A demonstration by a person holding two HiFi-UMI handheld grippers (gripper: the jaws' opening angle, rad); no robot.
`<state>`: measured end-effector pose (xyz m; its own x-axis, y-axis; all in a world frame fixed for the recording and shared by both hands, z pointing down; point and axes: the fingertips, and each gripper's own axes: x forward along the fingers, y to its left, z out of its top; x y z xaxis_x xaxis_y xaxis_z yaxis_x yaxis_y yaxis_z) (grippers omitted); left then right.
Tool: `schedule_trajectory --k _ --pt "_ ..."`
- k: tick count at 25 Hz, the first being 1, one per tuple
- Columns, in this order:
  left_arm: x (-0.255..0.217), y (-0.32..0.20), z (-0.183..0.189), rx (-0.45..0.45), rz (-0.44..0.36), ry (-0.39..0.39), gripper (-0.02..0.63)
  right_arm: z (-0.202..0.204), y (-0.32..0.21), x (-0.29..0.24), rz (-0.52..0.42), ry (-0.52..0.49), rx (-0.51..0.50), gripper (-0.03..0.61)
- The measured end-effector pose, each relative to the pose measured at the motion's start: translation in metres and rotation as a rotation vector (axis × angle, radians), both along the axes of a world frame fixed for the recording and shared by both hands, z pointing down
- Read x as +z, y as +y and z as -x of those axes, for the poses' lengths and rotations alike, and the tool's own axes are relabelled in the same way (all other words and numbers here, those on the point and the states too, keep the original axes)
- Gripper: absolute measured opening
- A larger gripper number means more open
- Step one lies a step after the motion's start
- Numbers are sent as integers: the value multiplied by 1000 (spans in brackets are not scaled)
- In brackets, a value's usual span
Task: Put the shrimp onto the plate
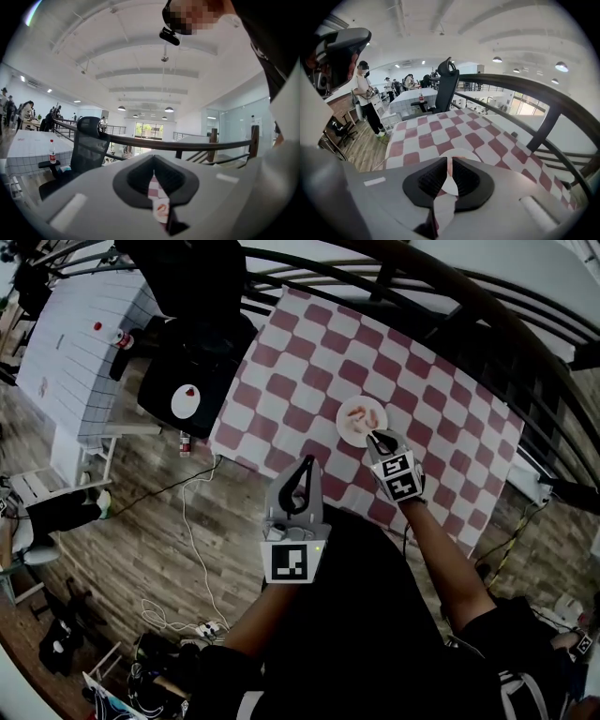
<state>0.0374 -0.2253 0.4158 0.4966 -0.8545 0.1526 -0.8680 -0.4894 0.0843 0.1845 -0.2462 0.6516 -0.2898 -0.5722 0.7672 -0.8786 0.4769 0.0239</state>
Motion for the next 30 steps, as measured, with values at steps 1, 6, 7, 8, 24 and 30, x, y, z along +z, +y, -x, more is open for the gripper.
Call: schedule_trajectory --k 1,6,7,8,24,30 --pt "0 1 -1 16 -2 4 9 -1 2 -5 -18 13 9 31" --pt "-1 11 -8 89 11 14 9 -9 16 -41 -127 22 112 -1" --pt "1 13 -10 102 16 15 9 -10 20 -50 -143 3 145 -2" --pt "2 15 -12 119 20 19 9 -11 24 -59 -158 -18 177 -2" --pt "-2 51 -80 458 25 62 9 -7 100 -215 -459 -179 478 -2" --pt "-35 76 -110 593 -21 77 9 -23 136 -263 -585 -113 570 -2"
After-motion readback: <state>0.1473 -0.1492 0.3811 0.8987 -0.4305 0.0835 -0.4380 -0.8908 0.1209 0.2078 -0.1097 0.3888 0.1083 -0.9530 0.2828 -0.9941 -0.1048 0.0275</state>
